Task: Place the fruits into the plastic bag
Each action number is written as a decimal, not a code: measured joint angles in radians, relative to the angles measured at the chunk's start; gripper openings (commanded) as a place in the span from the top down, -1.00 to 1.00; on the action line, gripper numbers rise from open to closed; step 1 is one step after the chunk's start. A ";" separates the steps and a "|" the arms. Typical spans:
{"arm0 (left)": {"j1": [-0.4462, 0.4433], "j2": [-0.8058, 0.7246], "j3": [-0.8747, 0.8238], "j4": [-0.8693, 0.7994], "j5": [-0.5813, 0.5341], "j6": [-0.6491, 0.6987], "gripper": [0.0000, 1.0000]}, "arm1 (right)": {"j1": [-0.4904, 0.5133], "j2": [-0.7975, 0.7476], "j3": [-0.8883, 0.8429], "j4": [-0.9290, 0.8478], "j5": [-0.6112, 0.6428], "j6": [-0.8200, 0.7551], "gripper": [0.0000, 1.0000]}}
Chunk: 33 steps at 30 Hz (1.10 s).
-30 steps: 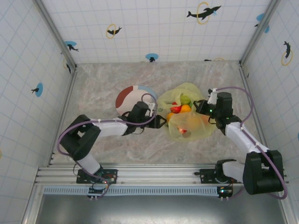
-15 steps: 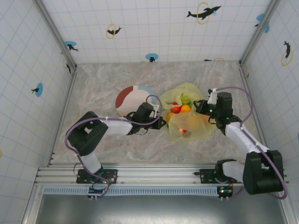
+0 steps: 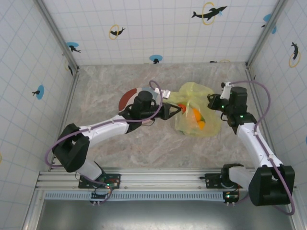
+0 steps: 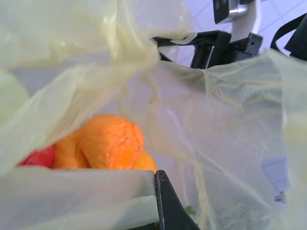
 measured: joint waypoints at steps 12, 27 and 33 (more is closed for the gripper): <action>0.079 -0.042 0.036 -0.062 -0.092 0.026 1.00 | -0.013 -0.002 0.042 -0.032 0.031 -0.034 1.00; 0.116 0.073 0.033 -0.189 -0.217 0.109 1.00 | 0.091 0.075 0.018 0.058 0.011 0.032 1.00; 0.116 0.102 0.026 -0.267 -0.315 0.160 1.00 | 0.085 0.079 0.018 0.057 0.020 0.026 1.00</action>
